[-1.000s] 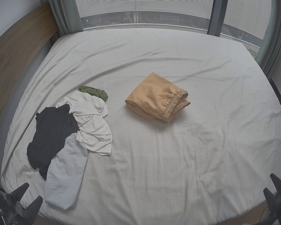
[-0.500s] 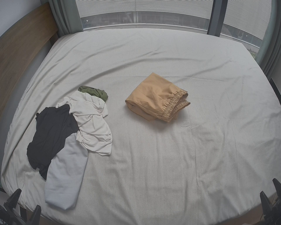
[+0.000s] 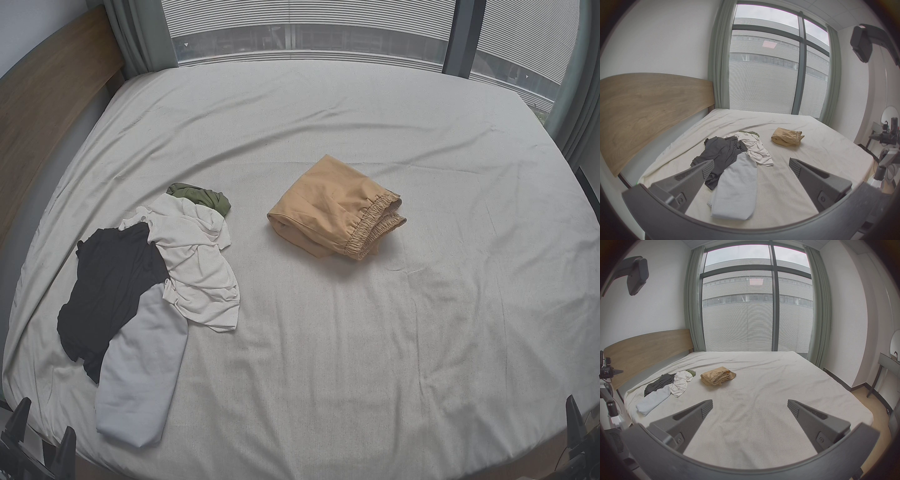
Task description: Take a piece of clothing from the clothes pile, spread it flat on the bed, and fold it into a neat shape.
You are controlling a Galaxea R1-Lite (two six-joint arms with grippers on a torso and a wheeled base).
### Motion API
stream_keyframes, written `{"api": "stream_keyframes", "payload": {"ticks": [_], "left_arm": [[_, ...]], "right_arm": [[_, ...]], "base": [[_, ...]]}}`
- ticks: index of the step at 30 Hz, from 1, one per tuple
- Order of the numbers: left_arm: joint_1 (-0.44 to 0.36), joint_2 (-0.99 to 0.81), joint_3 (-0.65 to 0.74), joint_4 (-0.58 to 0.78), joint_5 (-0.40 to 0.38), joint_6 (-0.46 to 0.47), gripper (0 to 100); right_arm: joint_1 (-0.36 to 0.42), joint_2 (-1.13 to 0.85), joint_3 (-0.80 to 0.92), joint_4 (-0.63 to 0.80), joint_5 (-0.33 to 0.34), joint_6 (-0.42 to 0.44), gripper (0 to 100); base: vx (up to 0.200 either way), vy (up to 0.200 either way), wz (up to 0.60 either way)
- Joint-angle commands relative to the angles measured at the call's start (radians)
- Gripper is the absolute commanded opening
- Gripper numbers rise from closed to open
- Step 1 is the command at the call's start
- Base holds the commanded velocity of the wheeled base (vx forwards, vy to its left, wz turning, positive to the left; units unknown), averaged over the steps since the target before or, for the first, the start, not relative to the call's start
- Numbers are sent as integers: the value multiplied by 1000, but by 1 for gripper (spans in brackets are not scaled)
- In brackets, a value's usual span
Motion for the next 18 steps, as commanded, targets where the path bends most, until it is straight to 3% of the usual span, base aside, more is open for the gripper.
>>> {"api": "stream_keyframes", "payload": {"ticks": [1, 8, 18], "left_arm": [[0, -15, 16, 0, -18, 1, 100], [-1, -15, 13, 13, -20, -10, 100], [2, -15, 13, 13, 164, -4, 100]], "right_arm": [[1, 3, 18, 2, 1, 16, 100], [1, 3, 18, 4, 1, 51, 100], [-2, 5, 18, -2, 29, 5, 100]], "base": [[0, 0, 0], [0, 0, 0], [0, 0, 0]]}}
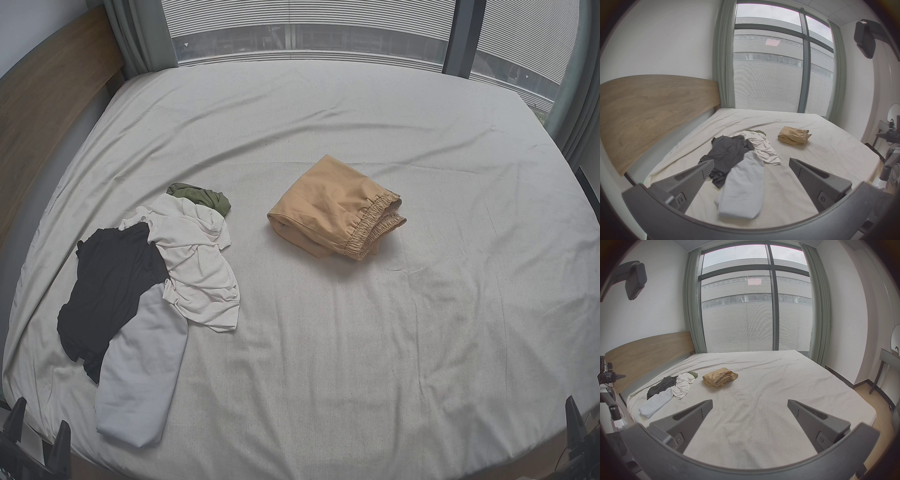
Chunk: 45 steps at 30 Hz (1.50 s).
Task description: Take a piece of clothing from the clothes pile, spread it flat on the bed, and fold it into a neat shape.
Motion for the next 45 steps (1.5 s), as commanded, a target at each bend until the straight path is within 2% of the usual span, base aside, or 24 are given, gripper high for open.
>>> {"api": "stream_keyframes", "payload": {"ticks": [1, 4, 6, 7, 17, 20, 21, 22, 23, 25, 28, 29, 30, 31, 32, 33, 34, 36, 37, 38, 39, 41, 43, 45], "left_arm": [[2, -15, 13, -2, 32, 6, 100], [-1, -15, 15, -3, -11, 12, 100], [-1, -15, 8, 9, -141, -14, 100], [-1, -15, 5, 17, -160, -26, 100], [-1, -15, 5, 20, -115, -26, 100], [0, -15, 5, 20, -38, -22, 100], [2, -15, 8, 9, 40, 15, 100], [2, -15, 10, 6, 58, 43, 100], [2, -15, 12, -2, 70, 161, 100], [2, -15, 8, 1, 37, 208, 100], [-1, -15, 2, 18, 1, 136, 100], [-1, -15, 2, 20, 3, 66, 100], [-1, -15, 2, 20, 3, 66, 100], [-1, -15, 2, 26, 6, -5, 100], [-1, -15, 2, 26, 6, -5, 100], [-1, -15, 5, 20, 64, -3, 100], [3, -15, 12, 7, 126, 76, 100], [3, -15, 13, -2, 126, 139, 100], [3, -15, 12, -6, 92, 184, 100], [2, -13, 7, 0, 21, 161, 100], [2, -13, 7, 0, 21, 161, 100], [-13, 17, 7, 18, 29, 44, 100], [-18, 22, 10, 20, 43, -16, 100], [-10, -9, 16, 18, 15, 6, 100]], "right_arm": [[-1, 5, 18, -1, 8, -15, 100], [-1, 5, 18, 19, 3, -19, 100], [-1, 5, 18, 26, 5, -30, 100], [-1, 5, 18, 26, 5, -39, 100], [1, 2, 18, 68, -28, -18, 100], [2, 2, 18, 68, -28, -18, 100], [1, 2, 18, 68, -31, -18, 100], [1, 2, 18, 68, -32, -18, 100], [-1, 2, 18, 68, -38, -18, 100], [2, 2, 18, 68, -43, -18, 100], [1, 2, 18, 68, -43, -18, 100], [1, 2, 18, 68, -43, -18, 100], [1, 2, 18, 68, -43, -18, 100], [2, 2, 18, 68, -43, -18, 100], [2, 2, 18, 68, -43, -18, 100], [2, 2, 18, 68, -43, -18, 100], [2, 2, 18, 68, -43, -18, 100], [1, 2, 18, 68, -43, -18, 100], [2, 2, 18, 68, -43, -16, 100], [2, 1, 18, 68, -43, -16, 100], [2, 1, 18, 68, -43, -16, 100], [2, 2, 18, 68, -38, -16, 100], [2, 2, 18, 68, -35, -16, 100], [2, 2, 18, 68, -35, -18, 100]], "base": [[0, 0, 0], [0, 0, 0], [0, 0, 0], [0, 0, 0], [0, 0, 0], [0, 0, 0], [0, 0, 0], [0, 0, 0], [0, 0, 0], [0, 0, 0], [0, 0, 0], [0, 0, 0], [0, 0, 0], [0, 0, 0], [0, 0, 0], [0, 0, 0], [0, 0, 0], [0, 0, 0], [0, 0, 0], [0, 0, 0], [0, 0, 0], [0, 0, 0], [0, 0, 0], [0, 0, 0]]}}
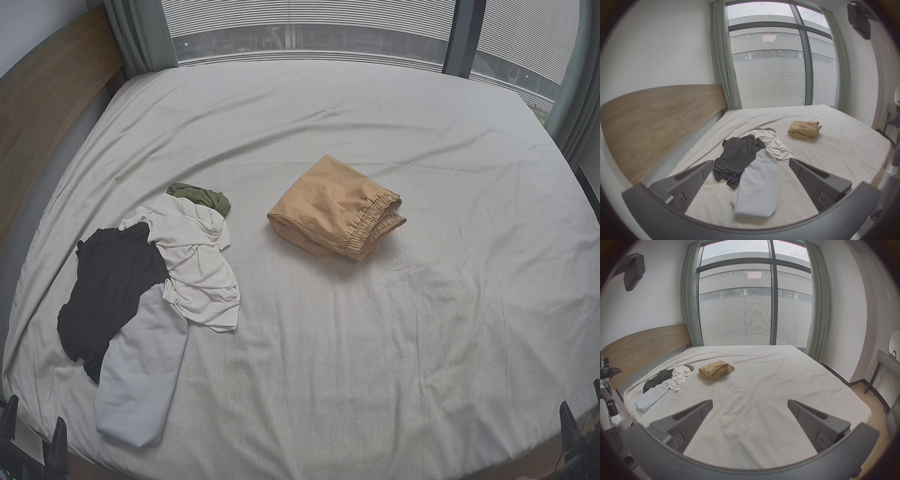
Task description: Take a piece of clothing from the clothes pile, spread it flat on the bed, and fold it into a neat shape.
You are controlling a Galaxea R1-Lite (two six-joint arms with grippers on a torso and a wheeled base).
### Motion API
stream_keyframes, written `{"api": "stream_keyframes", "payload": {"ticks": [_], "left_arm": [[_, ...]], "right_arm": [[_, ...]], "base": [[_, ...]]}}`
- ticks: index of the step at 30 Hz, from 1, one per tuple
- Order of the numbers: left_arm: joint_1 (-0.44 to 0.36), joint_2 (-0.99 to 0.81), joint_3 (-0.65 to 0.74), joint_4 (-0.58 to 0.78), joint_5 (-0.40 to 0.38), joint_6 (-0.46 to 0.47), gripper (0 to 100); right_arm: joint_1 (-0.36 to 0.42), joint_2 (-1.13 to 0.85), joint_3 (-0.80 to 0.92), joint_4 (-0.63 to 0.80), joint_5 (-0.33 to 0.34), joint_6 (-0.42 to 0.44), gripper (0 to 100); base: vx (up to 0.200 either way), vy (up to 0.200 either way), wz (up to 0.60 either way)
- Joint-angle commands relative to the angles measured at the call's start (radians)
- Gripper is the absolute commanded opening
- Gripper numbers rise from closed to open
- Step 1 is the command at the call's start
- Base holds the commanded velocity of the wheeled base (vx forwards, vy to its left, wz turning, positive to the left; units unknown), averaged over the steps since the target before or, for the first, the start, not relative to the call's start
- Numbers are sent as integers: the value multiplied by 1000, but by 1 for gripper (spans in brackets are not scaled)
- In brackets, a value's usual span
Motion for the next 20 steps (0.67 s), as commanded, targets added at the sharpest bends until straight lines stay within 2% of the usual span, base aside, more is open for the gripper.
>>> {"api": "stream_keyframes", "payload": {"ticks": [1, 3, 20], "left_arm": [[0, -16, 18, 22, -46, -43, 100], [0, -16, 18, 31, -68, -23, 100], [2, -16, 18, 28, -66, -23, 100]], "right_arm": [[0, 0, 18, 0, 4, -1, 100], [0, 0, 18, 0, 3, -1, 100], [4, 0, 18, 0, 7, -9, 100]], "base": [[0, 0, 0], [0, 0, 0], [0, 0, 0]]}}
